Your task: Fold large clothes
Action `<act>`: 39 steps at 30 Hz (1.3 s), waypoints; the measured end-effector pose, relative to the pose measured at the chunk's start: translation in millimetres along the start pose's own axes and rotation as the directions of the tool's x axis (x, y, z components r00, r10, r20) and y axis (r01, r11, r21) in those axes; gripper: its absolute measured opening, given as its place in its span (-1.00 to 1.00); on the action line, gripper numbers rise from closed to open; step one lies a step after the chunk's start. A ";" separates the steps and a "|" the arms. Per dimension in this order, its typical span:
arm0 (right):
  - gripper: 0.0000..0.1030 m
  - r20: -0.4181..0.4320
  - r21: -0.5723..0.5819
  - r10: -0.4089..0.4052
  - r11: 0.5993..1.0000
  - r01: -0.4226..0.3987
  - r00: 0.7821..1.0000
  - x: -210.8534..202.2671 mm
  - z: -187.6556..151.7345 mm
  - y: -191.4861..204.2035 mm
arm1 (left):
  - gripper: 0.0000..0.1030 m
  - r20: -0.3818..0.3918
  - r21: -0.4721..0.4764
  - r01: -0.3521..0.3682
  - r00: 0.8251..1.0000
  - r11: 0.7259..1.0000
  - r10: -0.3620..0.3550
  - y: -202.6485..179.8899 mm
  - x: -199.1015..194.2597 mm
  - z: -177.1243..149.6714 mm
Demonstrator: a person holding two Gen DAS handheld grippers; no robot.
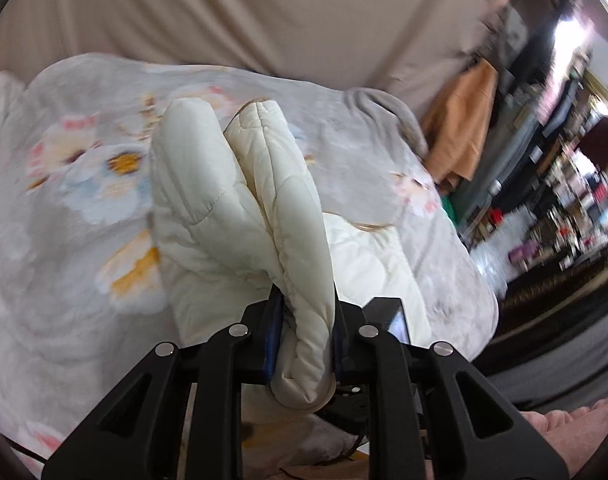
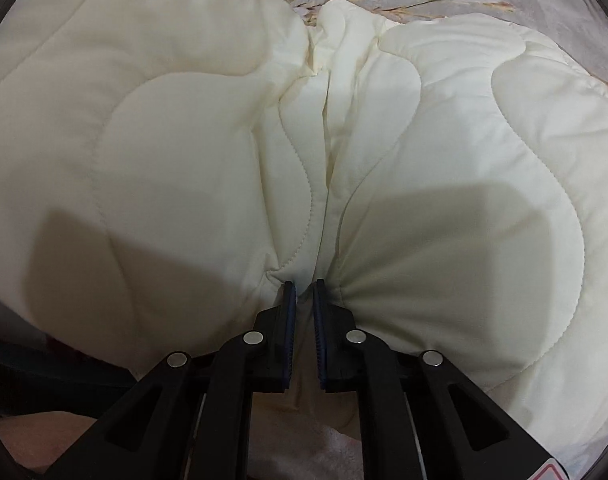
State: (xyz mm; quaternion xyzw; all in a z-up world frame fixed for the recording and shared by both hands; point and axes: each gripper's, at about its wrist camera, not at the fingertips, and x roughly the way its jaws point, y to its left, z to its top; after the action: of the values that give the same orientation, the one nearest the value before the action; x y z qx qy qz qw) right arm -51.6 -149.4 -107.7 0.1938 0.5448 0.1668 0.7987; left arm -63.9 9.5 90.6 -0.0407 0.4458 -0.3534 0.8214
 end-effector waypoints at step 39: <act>0.49 0.161 0.258 -0.193 0.955 0.147 0.968 -127.2 37.4 -74.3 | 0.13 0.055 -0.239 -0.214 0.971 0.947 0.233 24.3 -13.4 -15.2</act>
State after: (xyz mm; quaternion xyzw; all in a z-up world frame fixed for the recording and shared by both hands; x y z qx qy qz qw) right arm -57.2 -279.5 -29.3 0.2572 0.4995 0.0102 0.8272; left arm -67.0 39.7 81.7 -0.0997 0.4515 -0.2019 0.8634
